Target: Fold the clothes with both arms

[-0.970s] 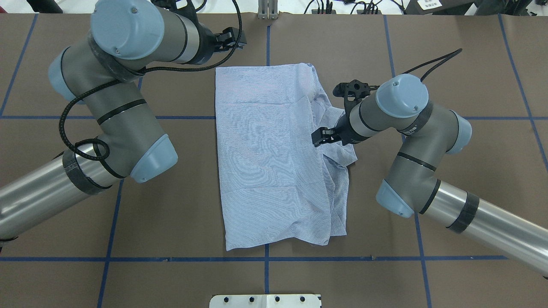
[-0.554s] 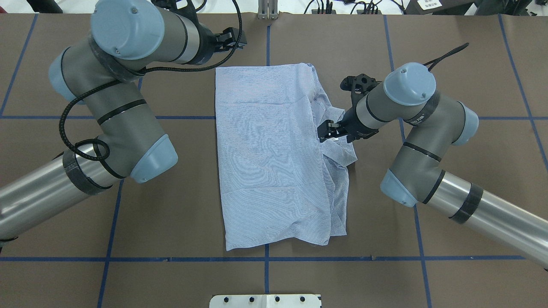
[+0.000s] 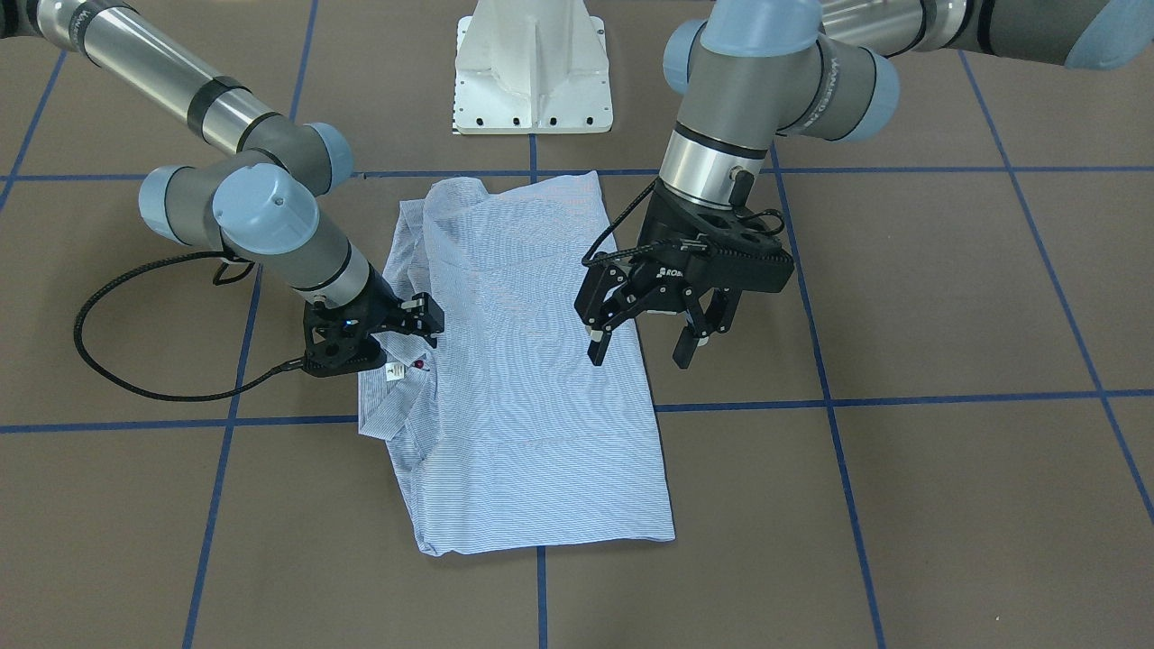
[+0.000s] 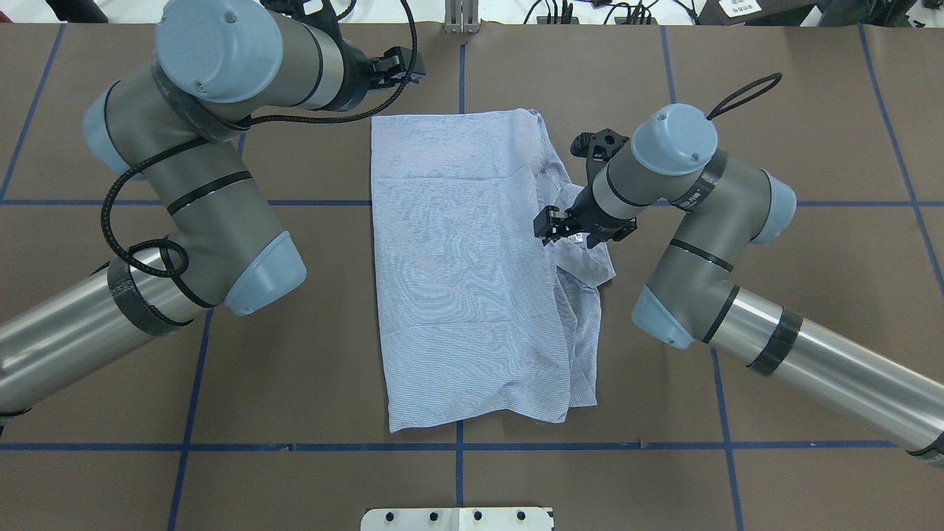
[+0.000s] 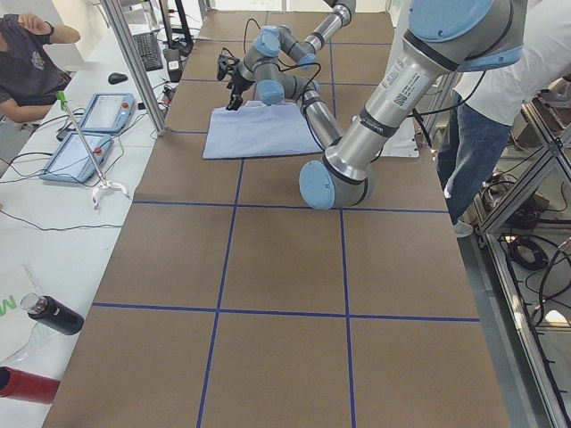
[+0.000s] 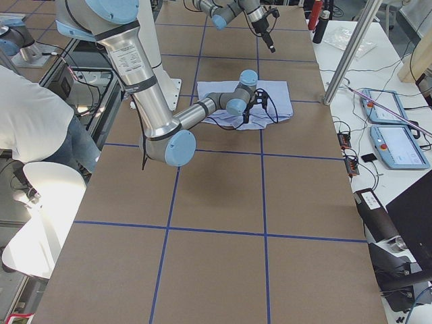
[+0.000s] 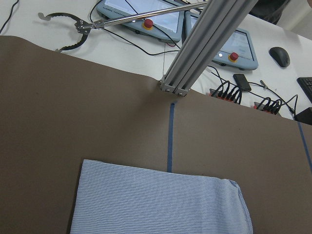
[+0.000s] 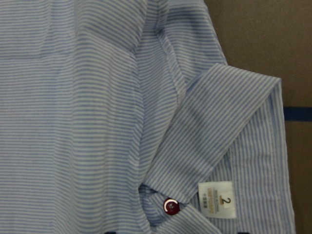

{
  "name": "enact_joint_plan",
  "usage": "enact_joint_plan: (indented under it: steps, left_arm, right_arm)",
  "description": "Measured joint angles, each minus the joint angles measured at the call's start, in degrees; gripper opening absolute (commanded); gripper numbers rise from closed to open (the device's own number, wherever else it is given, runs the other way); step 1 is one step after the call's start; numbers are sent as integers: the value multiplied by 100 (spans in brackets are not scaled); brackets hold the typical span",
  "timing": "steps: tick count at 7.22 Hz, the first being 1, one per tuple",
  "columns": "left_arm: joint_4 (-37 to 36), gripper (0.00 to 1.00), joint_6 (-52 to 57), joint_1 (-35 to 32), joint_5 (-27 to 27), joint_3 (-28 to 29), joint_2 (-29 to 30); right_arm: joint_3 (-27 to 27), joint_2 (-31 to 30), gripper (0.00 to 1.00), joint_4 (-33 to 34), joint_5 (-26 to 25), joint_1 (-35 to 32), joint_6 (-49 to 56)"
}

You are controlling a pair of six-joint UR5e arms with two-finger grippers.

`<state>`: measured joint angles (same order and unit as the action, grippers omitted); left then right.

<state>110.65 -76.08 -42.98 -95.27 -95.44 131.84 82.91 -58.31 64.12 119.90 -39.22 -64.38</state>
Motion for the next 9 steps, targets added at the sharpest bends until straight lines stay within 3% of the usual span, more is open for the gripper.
enact_joint_plan:
  steps: [2,3,5,6,9]
  left_arm:
    - [0,98,3,0,0,-1,-1]
    - [0,98,4,0,0,-1,0]
    - [0,98,0,0,0,-4,7]
    - [0,98,-2,0,0,-5,7]
    - [0,98,-3,0,0,-4,3]
  right_arm:
    - [-128,112,85,41,-31,107,-6]
    - [-144,142,68,45,-34,125,-9]
    - [-151,159,16,48,-35,132,-7]
    - [-151,169,0,48,-31,133,-3]
    - [-147,198,0,50,-28,134,4]
